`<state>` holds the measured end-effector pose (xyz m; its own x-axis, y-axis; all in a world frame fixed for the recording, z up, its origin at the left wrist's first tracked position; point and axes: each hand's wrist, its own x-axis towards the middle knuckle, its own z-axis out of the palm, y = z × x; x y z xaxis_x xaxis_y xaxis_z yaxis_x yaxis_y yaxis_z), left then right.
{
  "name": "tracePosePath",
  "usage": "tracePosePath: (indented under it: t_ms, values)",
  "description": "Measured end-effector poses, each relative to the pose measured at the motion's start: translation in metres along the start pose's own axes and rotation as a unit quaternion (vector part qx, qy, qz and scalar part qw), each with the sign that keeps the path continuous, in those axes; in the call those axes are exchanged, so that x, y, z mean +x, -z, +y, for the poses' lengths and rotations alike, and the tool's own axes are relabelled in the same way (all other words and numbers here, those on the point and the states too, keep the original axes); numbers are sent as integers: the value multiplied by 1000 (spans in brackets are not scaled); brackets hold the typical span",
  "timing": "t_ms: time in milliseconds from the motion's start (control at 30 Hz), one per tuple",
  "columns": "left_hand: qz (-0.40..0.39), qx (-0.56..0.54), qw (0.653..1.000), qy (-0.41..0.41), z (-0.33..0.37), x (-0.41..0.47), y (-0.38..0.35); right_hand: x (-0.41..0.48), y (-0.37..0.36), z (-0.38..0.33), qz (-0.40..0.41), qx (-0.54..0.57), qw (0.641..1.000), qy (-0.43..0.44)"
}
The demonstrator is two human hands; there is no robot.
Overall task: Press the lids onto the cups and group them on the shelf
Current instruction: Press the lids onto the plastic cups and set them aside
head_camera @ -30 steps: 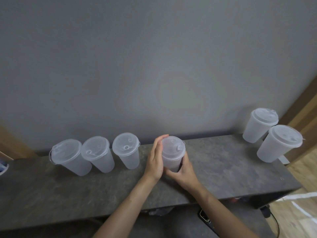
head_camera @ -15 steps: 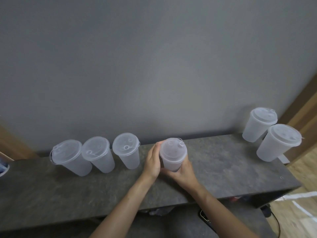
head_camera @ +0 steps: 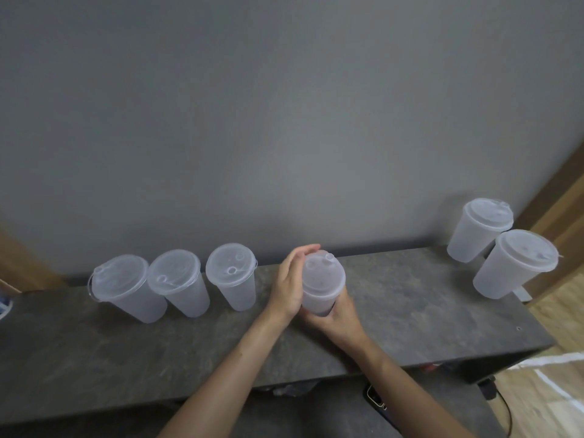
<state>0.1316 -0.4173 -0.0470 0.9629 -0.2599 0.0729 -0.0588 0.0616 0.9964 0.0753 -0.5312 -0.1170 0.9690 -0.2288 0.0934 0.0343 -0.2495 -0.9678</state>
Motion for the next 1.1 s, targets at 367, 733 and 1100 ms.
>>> tracePosePath:
  t_ms: [367, 733, 1100]
  values:
    - [-20, 53, 998, -32, -1, 2, 5, -3, 0, -8, -6, 7, 999, 32]
    - [4, 25, 998, 61, 49, 19, 10, -3, 13, -50, -28, 144, 988, -42]
    - [-83, -139, 987, 25, 141, 29, 10, 10, 19, -161, -56, 262, 964, 12]
